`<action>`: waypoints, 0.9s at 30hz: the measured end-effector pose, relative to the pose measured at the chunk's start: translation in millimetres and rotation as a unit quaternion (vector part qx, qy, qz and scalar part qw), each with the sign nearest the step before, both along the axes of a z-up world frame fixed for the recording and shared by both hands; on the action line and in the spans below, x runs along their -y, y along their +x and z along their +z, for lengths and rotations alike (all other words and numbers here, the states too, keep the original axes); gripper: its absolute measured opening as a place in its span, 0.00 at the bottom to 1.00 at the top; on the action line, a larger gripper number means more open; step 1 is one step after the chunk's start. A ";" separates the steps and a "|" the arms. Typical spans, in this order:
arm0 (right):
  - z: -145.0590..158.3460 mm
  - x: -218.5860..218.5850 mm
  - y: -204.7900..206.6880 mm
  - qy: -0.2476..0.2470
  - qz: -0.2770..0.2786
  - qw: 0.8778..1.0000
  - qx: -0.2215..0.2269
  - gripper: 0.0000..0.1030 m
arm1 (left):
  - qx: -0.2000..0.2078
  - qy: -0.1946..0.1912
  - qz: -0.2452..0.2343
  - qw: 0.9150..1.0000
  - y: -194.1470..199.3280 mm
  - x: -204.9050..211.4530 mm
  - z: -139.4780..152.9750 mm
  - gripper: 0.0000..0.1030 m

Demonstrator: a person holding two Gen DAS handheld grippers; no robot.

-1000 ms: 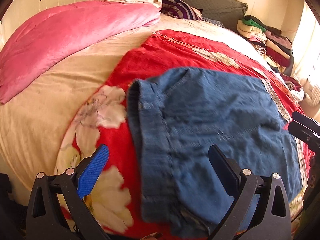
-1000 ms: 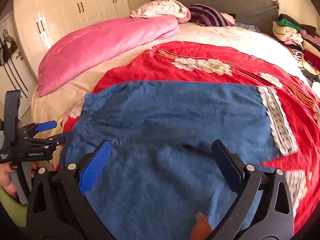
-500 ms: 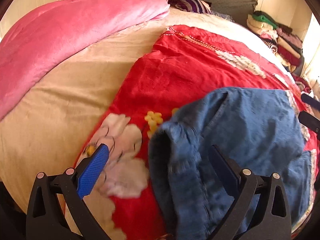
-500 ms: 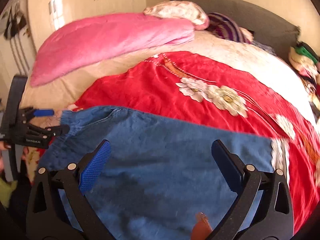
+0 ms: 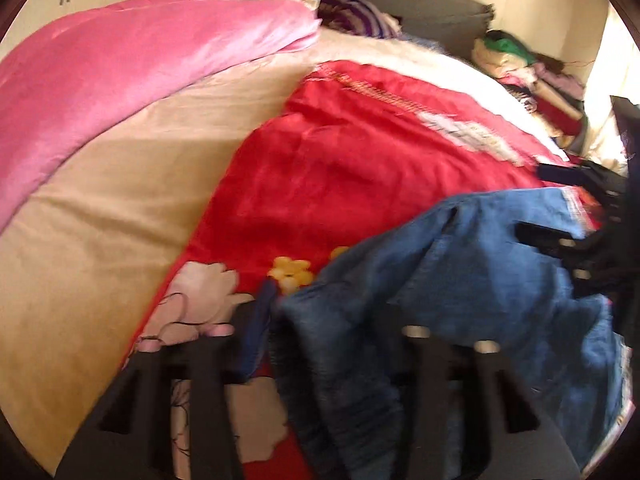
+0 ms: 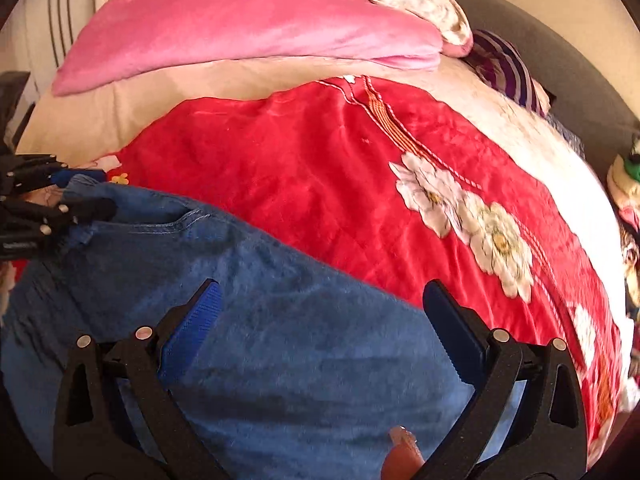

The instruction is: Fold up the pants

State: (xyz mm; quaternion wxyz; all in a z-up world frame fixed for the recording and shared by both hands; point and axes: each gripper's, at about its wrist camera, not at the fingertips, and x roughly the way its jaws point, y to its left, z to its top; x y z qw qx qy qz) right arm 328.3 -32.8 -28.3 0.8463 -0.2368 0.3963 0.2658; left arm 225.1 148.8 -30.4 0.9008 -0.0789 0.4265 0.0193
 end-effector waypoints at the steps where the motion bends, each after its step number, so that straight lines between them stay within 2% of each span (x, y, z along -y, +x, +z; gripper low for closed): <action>1: -0.8 -2.3 1.1 -0.004 0.004 1.000 0.002 0.92 | 0.007 0.007 -0.004 1.000 -3.8 3.9 3.9 0.34; 6: -2.6 -8.8 0.1 -0.004 0.029 1.000 0.005 0.92 | 0.049 -0.016 -0.045 0.998 -32.2 18.2 30.6 0.28; 8: -1.2 -8.5 -1.3 0.007 0.038 0.999 0.002 0.92 | 0.064 -0.011 -0.062 0.996 -45.4 26.3 41.7 0.27; 9: 0.7 -7.6 -3.2 0.015 0.044 0.999 0.004 0.86 | 0.071 -0.008 -0.071 0.995 -52.5 30.9 47.5 0.27; 10: 2.0 -7.3 -4.3 0.019 0.048 0.999 0.008 0.69 | 0.076 -0.011 -0.076 0.994 -56.5 33.0 51.0 0.27; 11: 3.0 -7.1 -5.9 0.027 0.057 0.998 0.006 0.57 | 0.079 -0.014 -0.079 0.994 -59.5 34.1 53.7 0.26; 13: 3.5 -7.6 -12.8 0.040 0.086 0.995 -0.015 0.14 | 0.081 -0.011 -0.079 0.994 -60.2 35.4 56.2 0.26; 15: 4.7 -5.8 -22.3 0.043 0.099 0.994 -0.017 0.04 | 0.076 -0.008 -0.071 0.995 -59.4 33.4 52.9 0.26; 19: 14.2 9.6 -45.4 0.061 0.091 0.994 -0.007 0.02 | 0.065 -0.006 -0.065 0.996 -59.8 28.1 45.5 0.26; 22: 29.1 24.2 -66.7 0.088 0.082 0.993 0.001 0.02 | 0.065 0.007 -0.068 0.995 -64.1 31.9 45.4 0.26; 27: 48.8 42.7 -114.0 0.112 0.072 0.991 0.013 0.02 | 0.073 0.008 -0.076 0.994 -78.7 39.5 48.9 0.26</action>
